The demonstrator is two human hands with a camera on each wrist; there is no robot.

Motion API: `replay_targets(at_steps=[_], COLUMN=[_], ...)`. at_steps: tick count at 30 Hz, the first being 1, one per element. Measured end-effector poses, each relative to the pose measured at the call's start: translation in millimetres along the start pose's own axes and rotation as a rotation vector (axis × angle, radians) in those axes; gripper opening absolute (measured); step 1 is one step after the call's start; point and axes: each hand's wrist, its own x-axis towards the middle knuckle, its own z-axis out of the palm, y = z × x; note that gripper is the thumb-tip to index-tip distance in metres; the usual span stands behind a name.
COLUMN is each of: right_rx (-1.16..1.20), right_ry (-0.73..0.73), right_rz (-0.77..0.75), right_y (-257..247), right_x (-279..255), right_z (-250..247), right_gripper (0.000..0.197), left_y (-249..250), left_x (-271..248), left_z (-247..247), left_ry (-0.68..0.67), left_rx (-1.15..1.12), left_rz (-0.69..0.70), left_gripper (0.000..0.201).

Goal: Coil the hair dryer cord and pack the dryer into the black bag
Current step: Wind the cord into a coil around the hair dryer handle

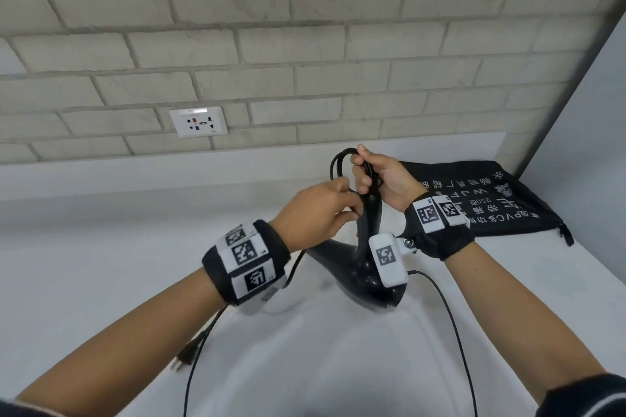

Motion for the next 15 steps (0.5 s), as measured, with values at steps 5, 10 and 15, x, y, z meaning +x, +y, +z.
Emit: replay_targets(at_steps=[5, 10, 15], right_rx=[-0.071, -0.101, -0.003], right_ry=[0.034, 0.026, -0.049], right_rz=[-0.067, -0.047, 0.023], right_y=[1.5, -0.1, 0.5], right_x=[-3.0, -3.6, -0.8], right_z=[6.9, 9.2, 0.5], right_gripper=[0.052, 0.036, 0.036], left_y=[1.2, -2.0, -9.6], left_x=[33.4, 46.8, 38.3], left_z=[-22.9, -29.1, -41.8], left_ry=[0.077, -0.015, -0.310], left_rx=[-0.231, -0.597, -0.912], left_rz=[-0.014, -0.297, -0.478], left_gripper=[0.015, 0.025, 0.031])
